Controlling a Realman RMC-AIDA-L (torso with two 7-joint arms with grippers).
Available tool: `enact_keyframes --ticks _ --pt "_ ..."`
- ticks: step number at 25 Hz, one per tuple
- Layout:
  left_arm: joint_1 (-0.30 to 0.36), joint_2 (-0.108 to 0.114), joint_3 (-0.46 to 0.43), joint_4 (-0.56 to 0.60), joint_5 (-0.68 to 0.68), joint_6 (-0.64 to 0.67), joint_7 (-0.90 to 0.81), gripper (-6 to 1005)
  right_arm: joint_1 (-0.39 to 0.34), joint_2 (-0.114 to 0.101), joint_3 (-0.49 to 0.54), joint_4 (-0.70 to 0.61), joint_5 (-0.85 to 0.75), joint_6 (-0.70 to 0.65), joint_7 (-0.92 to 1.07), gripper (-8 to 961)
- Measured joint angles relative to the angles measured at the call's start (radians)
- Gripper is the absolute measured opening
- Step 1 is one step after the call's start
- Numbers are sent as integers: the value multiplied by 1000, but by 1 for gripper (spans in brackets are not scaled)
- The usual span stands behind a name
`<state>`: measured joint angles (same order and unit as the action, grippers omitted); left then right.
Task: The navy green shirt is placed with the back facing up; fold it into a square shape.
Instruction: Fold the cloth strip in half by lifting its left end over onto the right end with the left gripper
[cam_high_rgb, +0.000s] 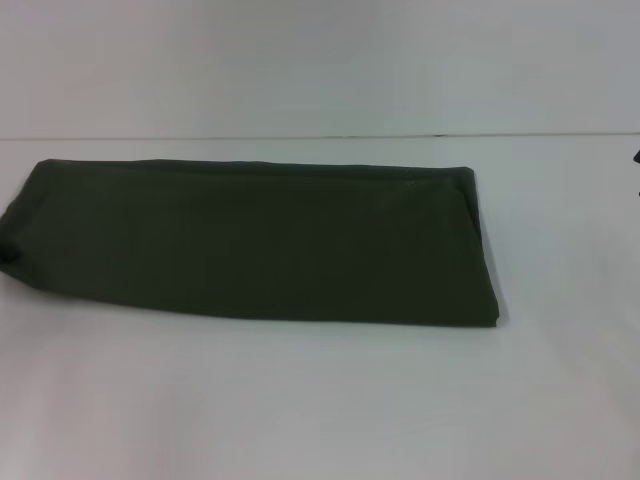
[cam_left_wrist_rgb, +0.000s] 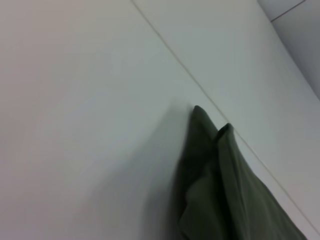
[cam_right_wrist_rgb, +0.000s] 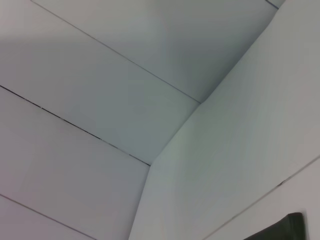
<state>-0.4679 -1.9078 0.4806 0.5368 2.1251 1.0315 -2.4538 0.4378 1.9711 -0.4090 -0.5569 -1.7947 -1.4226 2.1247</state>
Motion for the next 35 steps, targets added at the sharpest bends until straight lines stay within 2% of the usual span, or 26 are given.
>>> enact_keyframes --ticks 2,5,10,15,19,22,28,32,35 --pt "2 -14 1 34 -4 27 0 47 -1 0 0 0 0 0 0 866" --pt "0 -23 3 56 -2 42 0 48 -2 0 3 0 0 -3 0 867" --pt "-4 -30 2 73 -12 68 3 49 -5 0 4 0 0 -5 -1 867" --pt "-13 -56 0 184 -150 252 40 50 -3 0 5 0 0 -3 -2 867" --pt "-83 -74 4 243 -183 393 32 51 1 0 6 0 0 -7 -1 867" --pt "-154 -108 32 248 -183 440 37 52 2 2 6 0 0 -7 -1 867" --pt "-262 -185 207 246 -180 372 66 53 10 7 6 0 0 -1 -2 866" --pt "-316 -238 358 231 -180 251 87 54 17 9 4 2 0 1 -6 866" --pt "-363 -259 480 176 -194 135 124 54 22 9 1 10 -1 5 -9 866"
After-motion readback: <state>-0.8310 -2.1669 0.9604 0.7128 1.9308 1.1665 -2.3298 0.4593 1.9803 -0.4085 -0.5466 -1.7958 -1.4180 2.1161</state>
